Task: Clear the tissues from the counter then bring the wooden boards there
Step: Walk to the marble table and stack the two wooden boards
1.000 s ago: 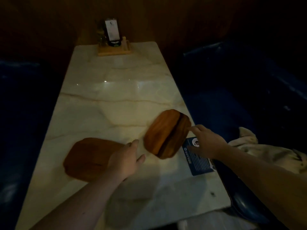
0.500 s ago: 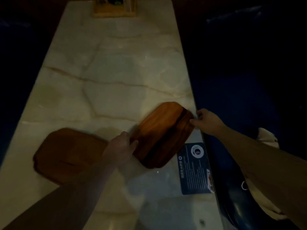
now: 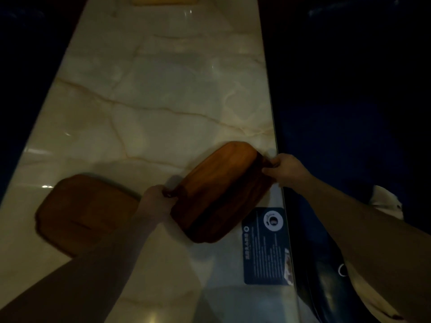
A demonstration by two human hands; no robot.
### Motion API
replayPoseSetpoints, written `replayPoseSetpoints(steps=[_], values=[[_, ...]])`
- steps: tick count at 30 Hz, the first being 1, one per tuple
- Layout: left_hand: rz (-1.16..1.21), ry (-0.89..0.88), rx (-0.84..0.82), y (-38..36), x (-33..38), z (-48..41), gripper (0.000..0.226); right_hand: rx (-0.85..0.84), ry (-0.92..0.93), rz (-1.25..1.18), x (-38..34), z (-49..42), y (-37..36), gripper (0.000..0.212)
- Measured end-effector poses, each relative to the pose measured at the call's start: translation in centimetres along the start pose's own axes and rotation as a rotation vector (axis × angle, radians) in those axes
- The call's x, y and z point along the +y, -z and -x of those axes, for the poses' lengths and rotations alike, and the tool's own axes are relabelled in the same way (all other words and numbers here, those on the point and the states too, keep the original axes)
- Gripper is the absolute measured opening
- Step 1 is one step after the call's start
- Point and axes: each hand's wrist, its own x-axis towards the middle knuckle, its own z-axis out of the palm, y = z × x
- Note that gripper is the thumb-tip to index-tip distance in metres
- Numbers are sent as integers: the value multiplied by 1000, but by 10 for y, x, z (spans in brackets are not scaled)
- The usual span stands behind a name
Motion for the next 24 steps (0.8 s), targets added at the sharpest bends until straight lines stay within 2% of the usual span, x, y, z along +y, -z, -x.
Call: replayPoseSetpoints(steps=[6, 8, 18, 24], values=[[264, -19, 75, 40, -7, 6, 6, -3, -19, -267, -9, 39, -6, 22], [281, -41, 84, 60, -14, 8, 10, -6, -23, -308, -15, 55, -17, 22], [155, -147, 70, 165, -76, -11, 17, 38, -145, -524, -73, 116, -130, 32], [3, -293, 45, 227, -100, -39, 20, 61, -194, -593, -113, 148, -213, 27]])
